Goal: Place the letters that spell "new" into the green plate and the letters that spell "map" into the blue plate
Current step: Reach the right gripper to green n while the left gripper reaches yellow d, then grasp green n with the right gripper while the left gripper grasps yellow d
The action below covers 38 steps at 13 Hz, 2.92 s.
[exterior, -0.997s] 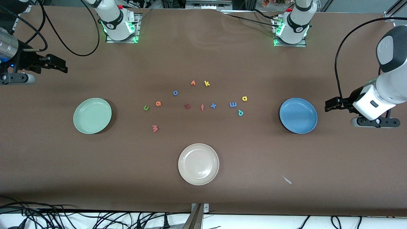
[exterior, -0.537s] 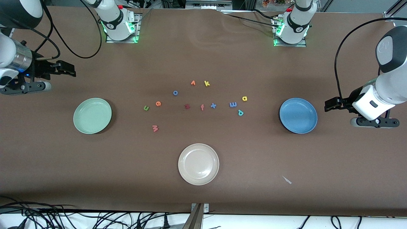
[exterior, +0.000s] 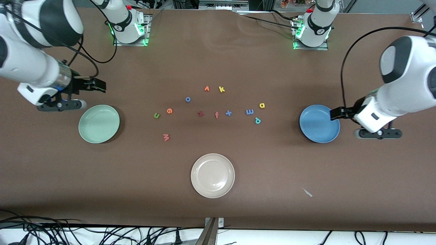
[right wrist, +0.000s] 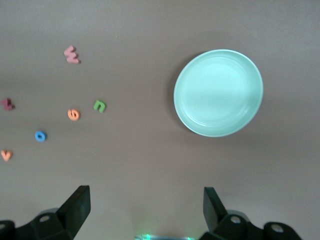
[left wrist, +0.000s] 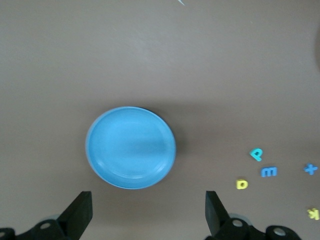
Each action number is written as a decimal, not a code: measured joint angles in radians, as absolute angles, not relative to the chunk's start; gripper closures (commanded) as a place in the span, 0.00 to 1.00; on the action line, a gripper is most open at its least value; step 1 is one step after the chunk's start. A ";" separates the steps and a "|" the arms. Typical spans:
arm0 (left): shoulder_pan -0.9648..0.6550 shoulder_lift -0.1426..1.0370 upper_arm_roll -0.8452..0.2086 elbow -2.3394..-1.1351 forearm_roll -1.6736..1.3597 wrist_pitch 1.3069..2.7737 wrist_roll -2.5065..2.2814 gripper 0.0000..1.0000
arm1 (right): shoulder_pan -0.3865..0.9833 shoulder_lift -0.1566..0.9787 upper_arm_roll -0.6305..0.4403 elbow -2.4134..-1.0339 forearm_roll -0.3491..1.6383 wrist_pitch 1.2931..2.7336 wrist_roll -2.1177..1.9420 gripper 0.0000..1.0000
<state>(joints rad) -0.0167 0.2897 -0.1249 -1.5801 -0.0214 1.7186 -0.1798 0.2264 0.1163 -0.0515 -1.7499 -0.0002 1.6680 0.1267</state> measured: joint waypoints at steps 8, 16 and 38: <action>-0.031 0.373 -0.345 -1.843 -0.022 2.054 -0.618 0.03 | 0.268 0.122 0.014 -2.019 0.000 2.035 0.405 0.00; -0.134 0.396 -0.379 -2.089 -0.022 2.345 -0.833 0.13 | 0.284 0.263 0.101 -2.139 0.000 2.362 0.739 0.00; -0.173 0.479 -0.377 -2.191 0.079 2.496 -0.896 0.49 | 0.294 0.441 0.109 -2.212 -0.001 2.606 0.753 0.51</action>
<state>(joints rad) -0.1727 0.4785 -0.3769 -2.1910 0.0785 2.4956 -0.8958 0.2944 0.4406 0.1094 -2.2118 -0.0013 2.6065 0.7532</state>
